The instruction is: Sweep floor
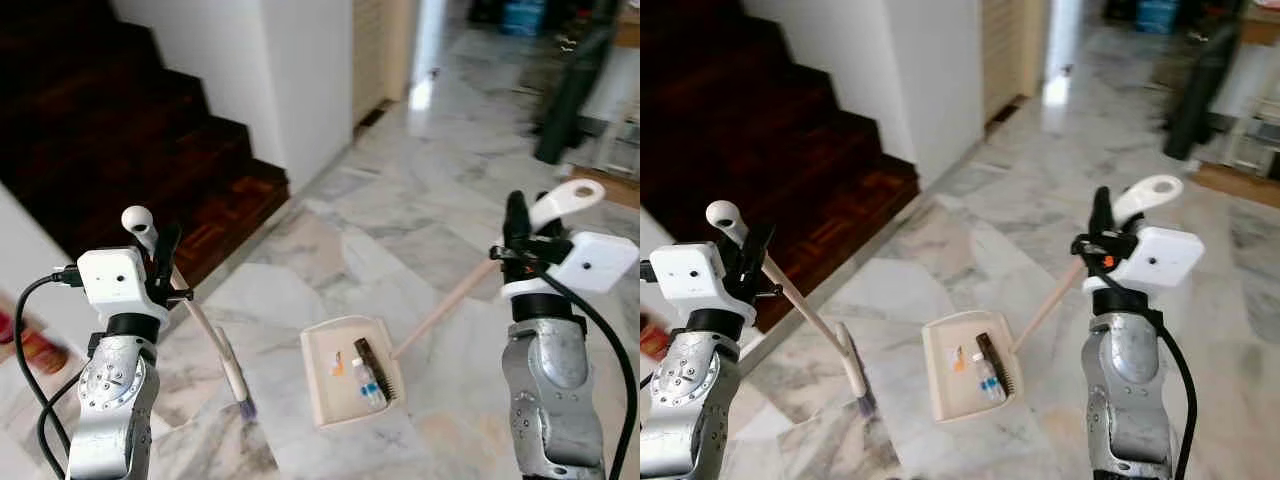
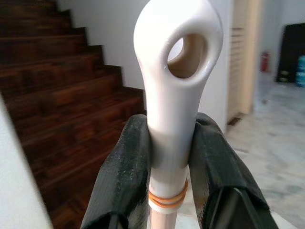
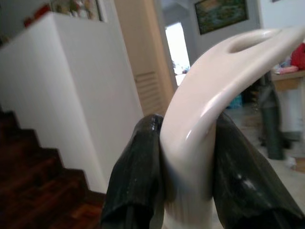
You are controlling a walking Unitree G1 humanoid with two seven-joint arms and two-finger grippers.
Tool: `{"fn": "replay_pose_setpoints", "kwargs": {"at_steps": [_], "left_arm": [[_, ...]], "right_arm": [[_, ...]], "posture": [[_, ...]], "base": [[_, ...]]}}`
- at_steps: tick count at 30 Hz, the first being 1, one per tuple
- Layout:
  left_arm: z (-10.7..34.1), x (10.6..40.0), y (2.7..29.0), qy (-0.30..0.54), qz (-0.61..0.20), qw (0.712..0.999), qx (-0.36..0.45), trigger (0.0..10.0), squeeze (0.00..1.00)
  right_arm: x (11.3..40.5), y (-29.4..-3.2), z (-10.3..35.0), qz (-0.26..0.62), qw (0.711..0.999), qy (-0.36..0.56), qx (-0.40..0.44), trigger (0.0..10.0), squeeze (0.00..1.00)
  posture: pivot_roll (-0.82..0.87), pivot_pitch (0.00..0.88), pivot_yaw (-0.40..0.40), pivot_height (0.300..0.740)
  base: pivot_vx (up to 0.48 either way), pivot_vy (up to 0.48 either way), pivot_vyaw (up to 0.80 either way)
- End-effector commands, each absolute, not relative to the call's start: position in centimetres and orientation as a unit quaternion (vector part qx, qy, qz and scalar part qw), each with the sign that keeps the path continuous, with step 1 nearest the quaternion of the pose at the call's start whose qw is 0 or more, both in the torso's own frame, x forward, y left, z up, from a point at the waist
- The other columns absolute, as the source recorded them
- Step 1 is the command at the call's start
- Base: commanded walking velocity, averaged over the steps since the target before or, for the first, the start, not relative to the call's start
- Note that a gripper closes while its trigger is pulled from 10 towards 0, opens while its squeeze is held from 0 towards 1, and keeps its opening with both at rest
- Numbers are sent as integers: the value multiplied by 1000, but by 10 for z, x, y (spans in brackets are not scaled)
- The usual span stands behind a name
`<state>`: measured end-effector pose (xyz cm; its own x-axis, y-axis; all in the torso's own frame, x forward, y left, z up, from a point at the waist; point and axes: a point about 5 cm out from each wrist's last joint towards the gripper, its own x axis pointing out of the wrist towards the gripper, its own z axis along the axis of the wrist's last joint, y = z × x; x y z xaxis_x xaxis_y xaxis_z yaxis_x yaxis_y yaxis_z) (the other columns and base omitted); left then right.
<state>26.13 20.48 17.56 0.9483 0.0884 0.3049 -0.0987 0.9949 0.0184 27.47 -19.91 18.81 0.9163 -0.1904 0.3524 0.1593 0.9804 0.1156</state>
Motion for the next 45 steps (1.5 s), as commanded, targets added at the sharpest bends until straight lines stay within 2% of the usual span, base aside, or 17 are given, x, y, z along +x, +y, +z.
{"fn": "replay_pose_setpoints", "kwargs": {"at_steps": [1, 27, 40, 45], "left_arm": [[183, 259, 209, -169, 52, 984, 21, 10000, 0], [182, 258, 208, -164, 57, 985, 20, 10000, 0], [179, 257, 207, -155, 60, 986, 8, 10000, 0], [179, 257, 207, -154, 60, 986, 7, 10000, 0]], "right_arm": [[273, -191, 203, -76, 971, -216, 61, 10000, 0], [275, -186, 202, -55, 974, -208, 67, 10000, 0], [275, -188, 202, -53, 975, -202, 77, 10000, 0], [276, -187, 201, -52, 975, -202, 80, 10000, 0]], "posture": [[-36, 43, 55, 740], [-25, 77, 52, 740], [-26, 84, 48, 740], [-26, 84, 48, 740]], "base": [[0, 0, 794], [0, 0, 786], [0, 0, 0], [0, 300, 0]]}}
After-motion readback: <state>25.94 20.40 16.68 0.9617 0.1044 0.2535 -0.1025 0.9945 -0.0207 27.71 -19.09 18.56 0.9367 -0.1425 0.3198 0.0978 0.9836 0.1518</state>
